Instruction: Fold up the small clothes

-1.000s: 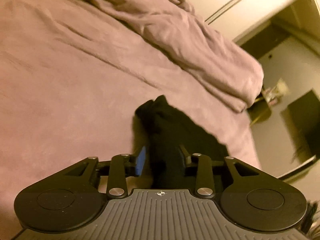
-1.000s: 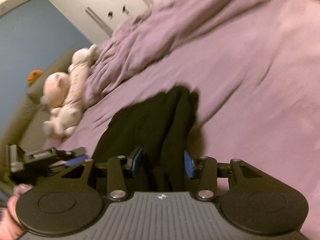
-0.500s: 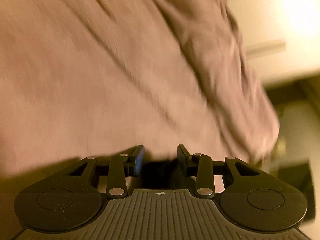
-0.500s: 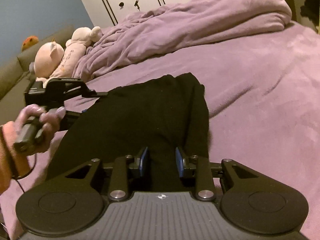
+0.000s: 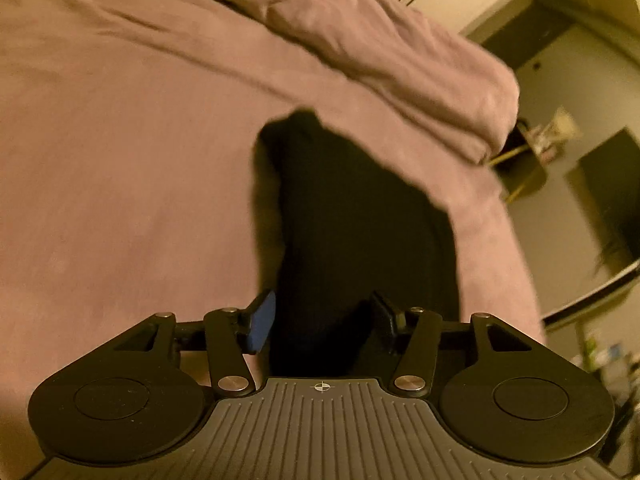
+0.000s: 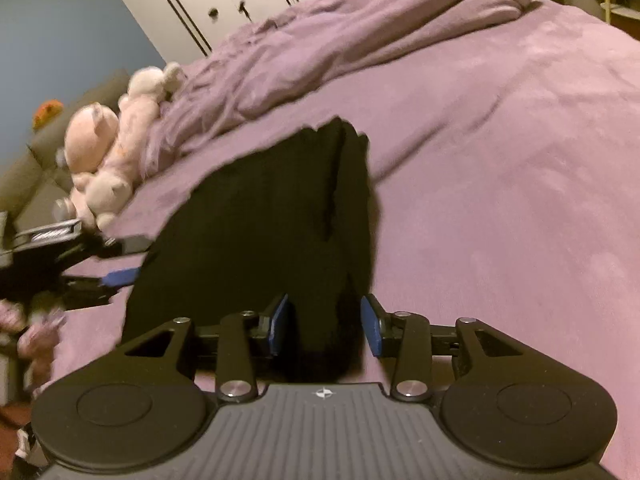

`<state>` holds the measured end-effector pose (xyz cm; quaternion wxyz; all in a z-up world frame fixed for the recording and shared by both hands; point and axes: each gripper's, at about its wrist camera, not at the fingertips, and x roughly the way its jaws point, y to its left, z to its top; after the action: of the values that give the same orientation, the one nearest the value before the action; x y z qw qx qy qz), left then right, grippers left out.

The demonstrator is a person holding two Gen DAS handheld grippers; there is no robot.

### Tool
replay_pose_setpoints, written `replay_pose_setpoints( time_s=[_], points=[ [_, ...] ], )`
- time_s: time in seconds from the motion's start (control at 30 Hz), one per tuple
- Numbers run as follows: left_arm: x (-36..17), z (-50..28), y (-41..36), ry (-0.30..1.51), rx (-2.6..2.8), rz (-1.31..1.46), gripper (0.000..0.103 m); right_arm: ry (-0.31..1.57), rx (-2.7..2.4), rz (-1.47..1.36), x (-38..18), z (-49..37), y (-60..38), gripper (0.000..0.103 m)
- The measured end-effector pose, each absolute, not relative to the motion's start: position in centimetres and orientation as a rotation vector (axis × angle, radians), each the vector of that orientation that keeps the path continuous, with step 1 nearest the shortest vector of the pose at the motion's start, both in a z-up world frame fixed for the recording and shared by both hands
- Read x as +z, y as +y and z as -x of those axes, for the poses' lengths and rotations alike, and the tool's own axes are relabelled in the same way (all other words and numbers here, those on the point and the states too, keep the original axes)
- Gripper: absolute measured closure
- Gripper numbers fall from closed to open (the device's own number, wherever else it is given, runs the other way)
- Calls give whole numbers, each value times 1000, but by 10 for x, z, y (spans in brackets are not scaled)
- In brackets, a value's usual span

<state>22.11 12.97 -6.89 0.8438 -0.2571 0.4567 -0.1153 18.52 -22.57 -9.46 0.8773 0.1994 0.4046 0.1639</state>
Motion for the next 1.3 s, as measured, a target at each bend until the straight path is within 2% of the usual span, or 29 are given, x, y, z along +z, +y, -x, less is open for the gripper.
replay_pose_setpoints(
  time_s=[0.2, 0.4, 0.47, 0.57, 0.6, 0.7, 0.83, 0.97, 1.03, 1.3],
  points=[
    [-73, -173, 105, 1004, -203, 445, 44, 847, 319, -456, -81, -168, -228, 63],
    [-72, -169, 94, 1013, -211, 448, 44, 881, 347, -477, -84, -171, -221, 62],
    [-71, -175, 92, 1013, -174, 445, 44, 890, 338, -488, -86, -173, -219, 66],
    [-74, -178, 95, 1018, -152, 461, 45, 881, 338, -472, -82, -174, -215, 80],
    [-75, -180, 96, 1023, -139, 465, 45, 877, 342, -463, -80, -175, -213, 88],
    [-76, -180, 108, 1004, -86, 503, 47, 862, 406, -620, -80, -175, -223, 92],
    [-70, -173, 126, 988, -22, 560, 47, 911, 416, -829, -104, -178, -244, 92],
    [-53, -167, 127, 950, 2, 507, 45, 948, 333, -653, -104, -174, -244, 91],
    [-44, -166, 121, 931, -7, 468, 45, 937, 289, -594, -94, -170, -244, 83],
    [-47, -186, 81, 954, 15, 286, 40, 776, 238, -352, -50, -166, -219, 81]
  ],
)
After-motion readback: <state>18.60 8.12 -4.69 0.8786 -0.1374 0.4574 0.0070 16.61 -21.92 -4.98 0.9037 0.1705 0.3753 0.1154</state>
